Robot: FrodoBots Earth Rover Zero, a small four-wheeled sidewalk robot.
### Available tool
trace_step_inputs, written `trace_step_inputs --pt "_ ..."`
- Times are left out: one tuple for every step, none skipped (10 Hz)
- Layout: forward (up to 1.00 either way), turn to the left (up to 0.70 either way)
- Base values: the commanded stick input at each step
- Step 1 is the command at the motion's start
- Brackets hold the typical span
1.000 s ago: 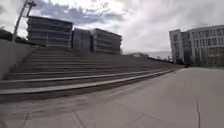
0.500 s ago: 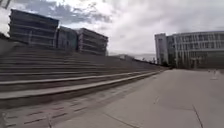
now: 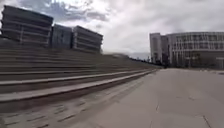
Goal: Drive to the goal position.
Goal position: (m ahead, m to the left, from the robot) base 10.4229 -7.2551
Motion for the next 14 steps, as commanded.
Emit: trace_step_inputs --pt "0.7 -0.34" --pt "0.7 -0.34" --pt "0.7 -0.34" --pt "0.7 -0.34" --pt "0.7 -0.34" --pt "0.7 -0.34" --pt "0.7 -0.34" --pt "0.7 -0.34" --pt "0.7 -0.34" --pt "0.7 -0.33" --pt "0.7 -0.1" --pt "0.7 0.01" --pt "0.7 0.01" --pt "0.7 0.01"
